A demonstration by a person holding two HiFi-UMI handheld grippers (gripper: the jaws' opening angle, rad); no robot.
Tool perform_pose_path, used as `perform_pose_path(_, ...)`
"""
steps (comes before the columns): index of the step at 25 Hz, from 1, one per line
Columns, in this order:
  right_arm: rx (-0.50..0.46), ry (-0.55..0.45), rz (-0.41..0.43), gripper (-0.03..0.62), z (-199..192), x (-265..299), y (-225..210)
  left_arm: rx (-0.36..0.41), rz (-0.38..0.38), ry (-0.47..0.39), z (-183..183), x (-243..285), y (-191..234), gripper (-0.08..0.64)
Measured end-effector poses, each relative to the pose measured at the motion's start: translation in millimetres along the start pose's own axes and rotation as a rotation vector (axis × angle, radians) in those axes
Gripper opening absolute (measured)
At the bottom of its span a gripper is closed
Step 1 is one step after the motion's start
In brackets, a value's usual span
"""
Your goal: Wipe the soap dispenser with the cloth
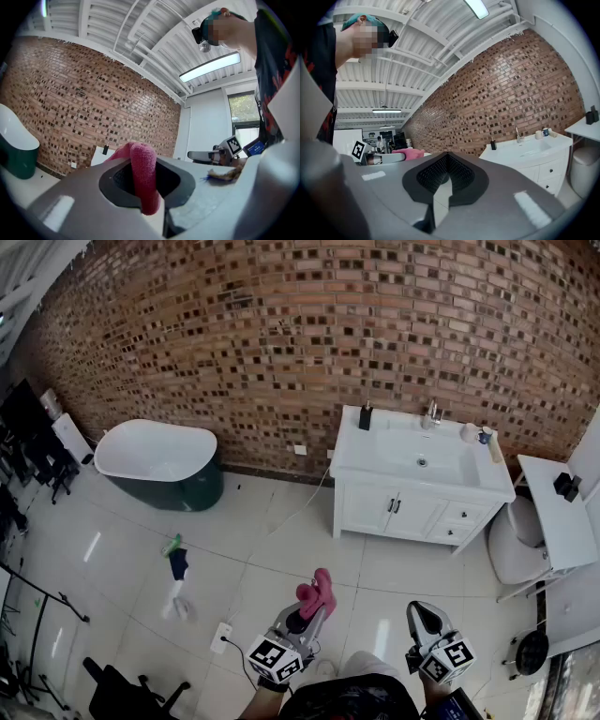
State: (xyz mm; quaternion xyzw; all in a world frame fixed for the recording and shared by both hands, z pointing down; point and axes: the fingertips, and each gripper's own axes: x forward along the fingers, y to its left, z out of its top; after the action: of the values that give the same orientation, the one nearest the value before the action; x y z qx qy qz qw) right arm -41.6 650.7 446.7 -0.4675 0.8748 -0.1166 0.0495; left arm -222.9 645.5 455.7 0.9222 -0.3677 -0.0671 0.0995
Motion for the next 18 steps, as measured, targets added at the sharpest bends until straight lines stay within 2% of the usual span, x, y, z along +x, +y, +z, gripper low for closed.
perform_pose_path(4,0.022,0.011,0.008,0.000,0,38,-39,-0.035,0.010,-0.012,2,39,36,0.052)
perform_pose_path(8,0.009,0.028,0.035,0.000,0,92,-89,-0.062,0.027,0.013,-8,96,76,0.052)
perform_pose_path(12,0.031,0.031,0.064,0.000,7,159,-165,-0.026,0.039,0.042,-12,186,122,0.052)
perform_pose_path(15,0.039,0.041,0.118,0.000,28,211,-218,0.048,0.037,0.028,14,267,150,0.052)
perform_pose_path(18,-0.013,0.045,0.175,0.000,56,256,-258,0.060,0.021,-0.001,47,336,177,0.052)
